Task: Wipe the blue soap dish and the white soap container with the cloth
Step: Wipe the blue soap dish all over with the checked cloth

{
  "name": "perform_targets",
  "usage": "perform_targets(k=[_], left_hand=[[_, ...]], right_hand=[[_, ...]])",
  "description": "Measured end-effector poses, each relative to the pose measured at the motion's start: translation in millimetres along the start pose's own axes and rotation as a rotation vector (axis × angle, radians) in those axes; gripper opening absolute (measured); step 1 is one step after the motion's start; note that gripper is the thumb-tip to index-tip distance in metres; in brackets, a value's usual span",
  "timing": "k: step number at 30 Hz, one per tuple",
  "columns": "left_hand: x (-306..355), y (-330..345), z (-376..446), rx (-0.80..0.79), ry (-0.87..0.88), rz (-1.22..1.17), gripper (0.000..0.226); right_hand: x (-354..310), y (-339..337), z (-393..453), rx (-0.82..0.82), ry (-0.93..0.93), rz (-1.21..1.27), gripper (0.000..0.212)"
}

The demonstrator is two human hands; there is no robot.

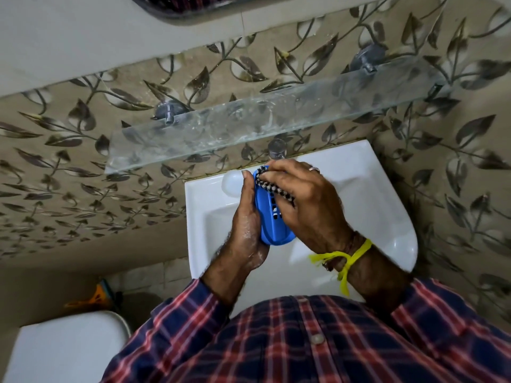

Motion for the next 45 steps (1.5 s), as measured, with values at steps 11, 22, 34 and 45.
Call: perform_targets(k=[11, 22, 34, 45], left_hand=[[-5.7, -0.3, -2.7, -0.035, -0.034, -0.096, 0.062], [-3.8, -6.3, -1.3, -0.038, -0.095, -0.081, 0.068], [18.9, -4.6, 5.6, -0.08, -0.073, -0.049, 0.079], [32.8, -5.9, 9.2, -0.071, -0.092, -0.079, 0.088]], right_hand=[[3.2, -2.8, -2.4, -0.039, -0.035, 0.001, 0.035], [-4.2, 0.6, -16.1, -0.09, -0.038, -0.014, 0.037], [-7.7, 5.0, -26.0, -0.095, -0.105, 0.061, 0.037], [-8.6, 1.5, -39.0, -0.164, -0.244, -0.029, 0.029]])
Point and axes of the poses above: each hand's wrist, its own z-axis towards the middle knuckle, its own y-axis out of the palm, x = y × z, the point moved 2 cm from there along z, towards the middle knuckle, and after that the axes turned 5 degrees about -x, right-handed, at the moved point
